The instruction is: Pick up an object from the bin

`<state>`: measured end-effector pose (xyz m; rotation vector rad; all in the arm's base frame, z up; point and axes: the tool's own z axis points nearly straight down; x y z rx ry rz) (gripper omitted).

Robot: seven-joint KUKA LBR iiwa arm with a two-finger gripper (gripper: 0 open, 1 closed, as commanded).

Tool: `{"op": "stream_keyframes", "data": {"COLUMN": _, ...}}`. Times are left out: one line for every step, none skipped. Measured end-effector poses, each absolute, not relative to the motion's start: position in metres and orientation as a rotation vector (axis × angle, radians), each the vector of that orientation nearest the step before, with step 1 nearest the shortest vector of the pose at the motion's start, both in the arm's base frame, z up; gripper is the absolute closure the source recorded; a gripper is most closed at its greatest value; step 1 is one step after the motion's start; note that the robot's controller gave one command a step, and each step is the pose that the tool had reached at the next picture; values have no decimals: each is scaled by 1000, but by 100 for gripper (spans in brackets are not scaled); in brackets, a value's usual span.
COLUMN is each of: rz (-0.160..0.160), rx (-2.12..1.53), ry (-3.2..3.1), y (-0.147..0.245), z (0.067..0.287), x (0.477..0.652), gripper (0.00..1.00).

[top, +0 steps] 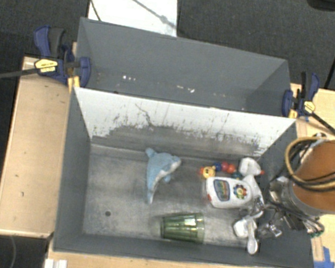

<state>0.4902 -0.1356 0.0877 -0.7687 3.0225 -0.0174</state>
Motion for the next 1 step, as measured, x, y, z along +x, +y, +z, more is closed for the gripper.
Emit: {"op": "stream_keyframes", "data": {"rz": -7, "rx": -774, "ry": 3034, "y": -135, "z": 108, "x": 489, "gripper": 100}}
